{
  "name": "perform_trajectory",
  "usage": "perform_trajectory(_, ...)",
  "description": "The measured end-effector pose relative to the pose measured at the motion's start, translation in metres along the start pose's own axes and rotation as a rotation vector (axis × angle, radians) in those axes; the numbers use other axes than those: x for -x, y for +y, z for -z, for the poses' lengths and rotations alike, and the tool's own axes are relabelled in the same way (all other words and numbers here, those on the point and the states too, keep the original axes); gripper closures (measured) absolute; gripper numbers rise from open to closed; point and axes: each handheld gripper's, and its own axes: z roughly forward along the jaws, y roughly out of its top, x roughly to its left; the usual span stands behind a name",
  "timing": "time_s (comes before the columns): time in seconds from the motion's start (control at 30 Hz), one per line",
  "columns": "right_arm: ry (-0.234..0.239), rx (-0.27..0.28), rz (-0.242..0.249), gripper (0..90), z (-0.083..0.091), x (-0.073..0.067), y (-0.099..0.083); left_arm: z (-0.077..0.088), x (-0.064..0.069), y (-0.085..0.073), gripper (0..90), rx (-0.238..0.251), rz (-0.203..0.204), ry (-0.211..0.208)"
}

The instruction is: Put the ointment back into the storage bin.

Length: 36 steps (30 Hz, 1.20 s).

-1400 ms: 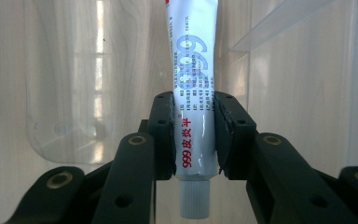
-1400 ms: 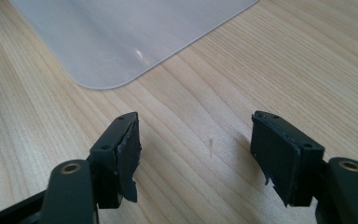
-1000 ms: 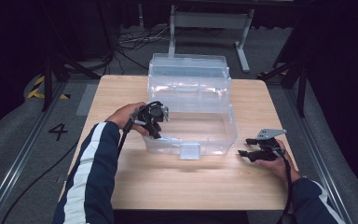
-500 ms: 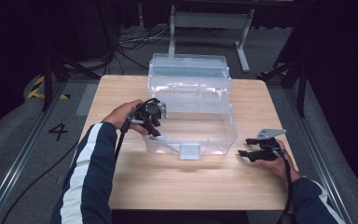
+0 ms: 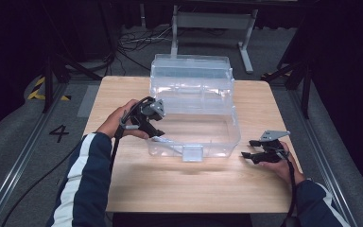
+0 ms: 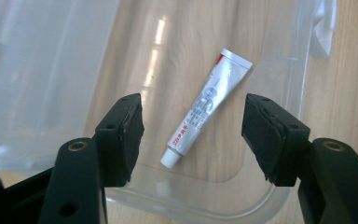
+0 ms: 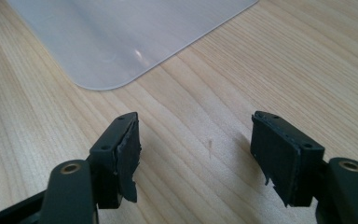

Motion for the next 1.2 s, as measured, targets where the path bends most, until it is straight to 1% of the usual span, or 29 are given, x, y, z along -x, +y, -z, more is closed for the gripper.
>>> perform_trajectory(0.03,0.000,0.000,0.000,33.4,0.000,0.000,0.000,0.002,0.003,-0.001,36.4,0.014,0.012,0.009)
perform_trajectory(0.07,-0.002,-0.004,-0.003,33.4,0.000,0.001,0.000,0.005,0.007,-0.002,32.6,0.021,0.021,0.033)
perform_trajectory(0.1,-0.002,-0.004,-0.003,33.4,0.000,0.001,0.000,0.006,0.010,-0.003,32.6,0.026,0.029,0.054)
perform_trajectory(0.13,-0.013,-0.010,-0.007,32.6,0.000,0.002,0.001,0.008,0.015,-0.005,29.1,0.034,0.038,0.071)
perform_trajectory(0.17,-0.013,-0.010,-0.007,32.6,0.000,0.002,0.001,0.009,0.019,-0.007,29.1,0.043,0.045,0.080)
perform_trajectory(0.2,-0.023,-0.012,-0.013,32.6,0.001,0.003,0.001,0.011,0.025,-0.009,29.3,0.058,0.044,0.102)
perform_trajectory(0.23,-0.038,-0.012,-0.022,32.5,0.001,0.005,0.002,0.013,0.030,-0.011,28.8,0.067,0.046,0.112)
perform_trajectory(0.27,-0.040,-0.005,-0.030,32.6,0.002,0.006,0.002,0.015,0.037,-0.015,29.0,0.086,0.057,0.128)
perform_trajectory(0.3,-0.046,0.003,-0.030,32.6,0.003,0.007,0.003,0.016,0.042,-0.018,29.0,0.096,0.058,0.139)
perform_trajectory(0.33,-0.048,0.004,-0.028,32.6,0.004,0.008,0.004,0.017,0.048,-0.021,29.4,0.097,0.052,0.155)
perform_trajectory(0.37,-0.048,0.011,-0.027,32.6,0.005,0.008,0.006,0.017,0.052,-0.022,31.7,0.102,0.051,0.160)
perform_trajectory(0.47,-0.057,0.034,-0.021,32.6,0.009,0.009,0.013,0.016,0.064,-0.029,33.3,0.118,0.065,0.186)
perform_trajectory(0.53,-0.063,0.055,-0.015,32.8,0.014,0.010,0.019,0.016,0.071,-0.034,33.4,0.142,0.081,0.189)
perform_trajectory(0.57,-0.063,0.055,-0.015,32.8,0.014,0.010,0.019,0.016,0.071,-0.034,34.4,0.142,0.081,0.189)
perform_trajectory(0.6,-0.064,0.063,-0.013,33.4,0.015,0.011,0.021,0.015,0.075,-0.037,34.4,0.165,0.098,0.185)
perform_trajectory(0.63,-0.067,0.073,-0.001,33.6,0.018,0.012,0.026,0.014,0.077,-0.038,36.2,0.181,0.107,0.188)
perform_trajectory(0.67,-0.068,0.079,0.001,33.7,0.020,0.013,0.028,0.014,0.079,-0.040,37.3,0.184,0.114,0.196)
perform_trajectory(0.73,-0.075,0.104,0.012,34.2,0.026,0.015,0.038,0.010,0.082,-0.043,41.5,0.205,0.143,0.192)
perform_trajectory(0.77,-0.078,0.110,0.016,34.3,0.028,0.016,0.041,0.008,0.084,-0.044,42.1,0.207,0.151,0.192)
perform_trajectory(0.8,-0.083,0.122,0.023,34.6,0.031,0.017,0.046,0.006,0.085,-0.045,42.5,0.200,0.152,0.205)
perform_trajectory(0.83,-0.089,0.136,0.028,34.8,0.034,0.019,0.051,0.004,0.086,-0.046,42.6,0.205,0.166,0.202)
perform_trajectory(0.9,-0.093,0.157,0.037,35.0,0.040,0.021,0.060,0.000,0.087,-0.048,42.5,0.216,0.178,0.194)
perform_trajectory(0.93,-0.097,0.177,0.045,35.6,0.044,0.022,0.066,-0.003,0.088,-0.048,42.6,0.207,0.180,0.204)
perform_trajectory(0.97,-0.097,0.184,0.051,35.6,0.047,0.024,0.071,-0.005,0.088,-0.048,42.3,0.198,0.183,0.202)
perform_trajectory(1.0,-0.099,0.191,0.058,35.8,0.049,0.024,0.075,-0.009,0.089,-0.048,41.1,0.202,0.186,0.199)
perform_trajectory(1.03,-0.099,0.207,0.066,36.2,0.052,0.026,0.084,-0.010,0.089,-0.047,40.1,0.202,0.183,0.208)
perform_trajectory(1.07,-0.099,0.207,0.066,36.2,0.052,0.026,0.084,-0.010,0.089,-0.047,40.7,0.202,0.183,0.208)
perform_trajectory(1.13,-0.100,0.227,0.082,36.7,0.057,0.027,0.099,-0.013,0.088,-0.046,40.5,0.207,0.189,0.191)
perform_trajectory(1.2,-0.100,0.237,0.108,36.7,0.060,0.027,0.113,-0.014,0.088,-0.045,40.5,0.198,0.177,0.199)
